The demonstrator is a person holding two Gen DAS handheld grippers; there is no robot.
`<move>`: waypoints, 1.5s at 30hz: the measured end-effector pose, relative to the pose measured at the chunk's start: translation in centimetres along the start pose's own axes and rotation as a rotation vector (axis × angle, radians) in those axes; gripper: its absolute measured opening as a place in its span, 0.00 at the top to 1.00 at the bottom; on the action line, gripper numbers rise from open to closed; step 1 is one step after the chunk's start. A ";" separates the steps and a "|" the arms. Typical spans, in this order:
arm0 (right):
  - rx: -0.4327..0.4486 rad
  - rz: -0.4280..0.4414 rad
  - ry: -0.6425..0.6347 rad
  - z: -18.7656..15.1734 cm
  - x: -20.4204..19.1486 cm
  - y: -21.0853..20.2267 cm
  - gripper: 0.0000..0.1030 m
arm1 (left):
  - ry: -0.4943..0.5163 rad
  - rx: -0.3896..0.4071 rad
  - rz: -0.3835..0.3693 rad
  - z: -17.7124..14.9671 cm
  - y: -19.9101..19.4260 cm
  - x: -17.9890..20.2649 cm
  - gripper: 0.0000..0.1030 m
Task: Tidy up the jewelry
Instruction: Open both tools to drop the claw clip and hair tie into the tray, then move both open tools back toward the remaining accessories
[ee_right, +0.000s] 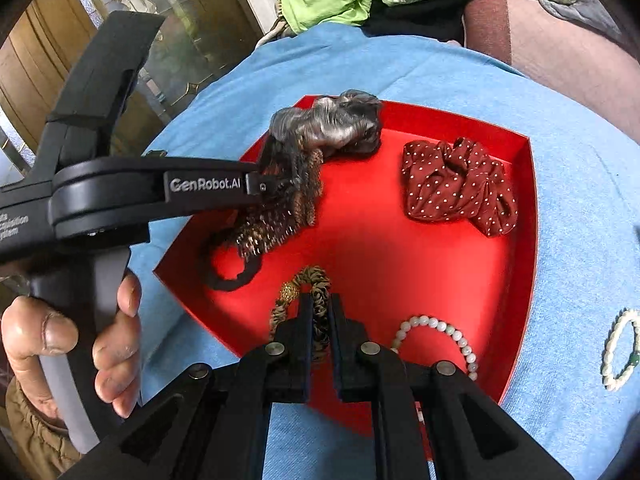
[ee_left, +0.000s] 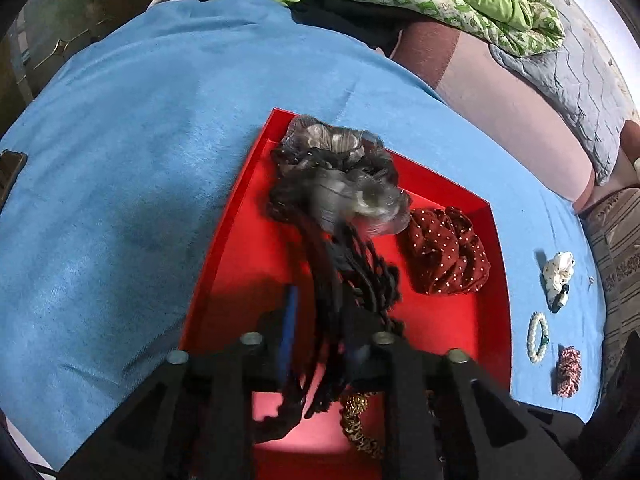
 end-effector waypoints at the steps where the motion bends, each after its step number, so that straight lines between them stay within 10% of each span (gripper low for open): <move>1: 0.004 -0.005 0.000 0.0 0.0 -0.1 0.90 | 0.003 0.004 -0.008 -0.1 -0.1 0.1 0.65; 6: 0.015 -0.017 -0.017 -0.2 0.0 -0.6 0.87 | 0.041 0.026 -0.019 -0.5 -0.9 1.2 0.64; 11: 0.048 -0.017 -0.007 -0.5 0.4 -1.9 0.56 | 0.070 0.053 -0.033 -1.0 -1.7 1.8 0.63; 25: 0.126 -0.083 -0.015 -3.2 3.4 -7.4 0.56 | 0.035 0.197 -0.004 -1.0 -4.5 1.5 0.57; 35: 0.140 -0.288 0.157 -10.6 16.0 -14.9 0.52 | 0.120 0.267 -0.105 -2.7 -6.5 6.9 0.57; 45: 0.184 -0.396 0.439 -14.9 28.7 -18.8 0.47 | 0.302 0.081 -0.215 -7.1 -3.2 19.6 0.57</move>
Point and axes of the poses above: each gripper's, at about its wrist camera, not at the fingertips, and y roughly the way its jaws point, x to its right, z to its top, the point moved 3 cm from there along y, roughly the way its jaws point, and after that the axes turned 7 degrees about -z, right-handed, at the moved point
